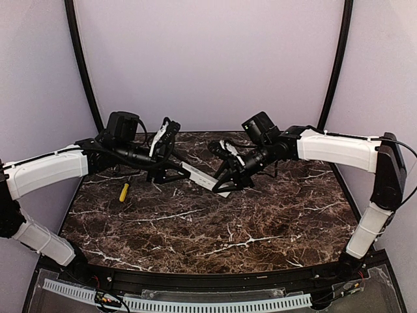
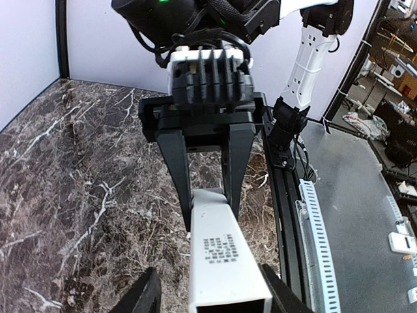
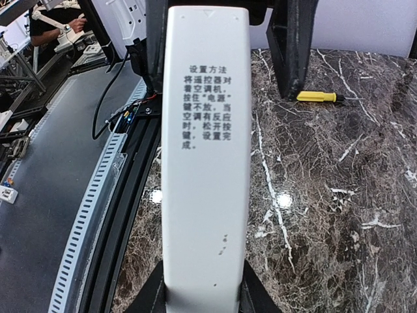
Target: Unload the batteries from the remote control
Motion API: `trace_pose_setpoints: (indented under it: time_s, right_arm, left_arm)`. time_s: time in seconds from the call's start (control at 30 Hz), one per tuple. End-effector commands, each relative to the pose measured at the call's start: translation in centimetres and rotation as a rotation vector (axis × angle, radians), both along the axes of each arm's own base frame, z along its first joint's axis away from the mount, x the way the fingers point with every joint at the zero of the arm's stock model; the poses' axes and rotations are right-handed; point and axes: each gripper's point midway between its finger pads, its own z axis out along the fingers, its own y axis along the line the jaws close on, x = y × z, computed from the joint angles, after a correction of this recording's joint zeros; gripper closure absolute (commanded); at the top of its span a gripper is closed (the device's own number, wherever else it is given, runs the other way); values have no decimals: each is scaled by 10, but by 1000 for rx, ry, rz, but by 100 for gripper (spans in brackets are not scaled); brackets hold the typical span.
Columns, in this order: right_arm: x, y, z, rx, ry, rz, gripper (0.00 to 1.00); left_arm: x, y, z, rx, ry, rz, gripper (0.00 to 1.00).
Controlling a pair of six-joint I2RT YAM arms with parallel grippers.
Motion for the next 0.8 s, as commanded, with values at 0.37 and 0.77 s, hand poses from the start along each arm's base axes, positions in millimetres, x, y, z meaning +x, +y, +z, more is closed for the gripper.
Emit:
trace_pose_setpoints:
  time_s: [0.37, 0.77]
  right_arm:
    - [2, 5, 8, 9, -44, 1, 100]
    - [3, 3, 12, 16, -65, -16, 100]
  left_arm:
    - [-3, 0, -8, 21, 24, 1, 46]
    - [-4, 2, -11, 37, 25, 4, 31]
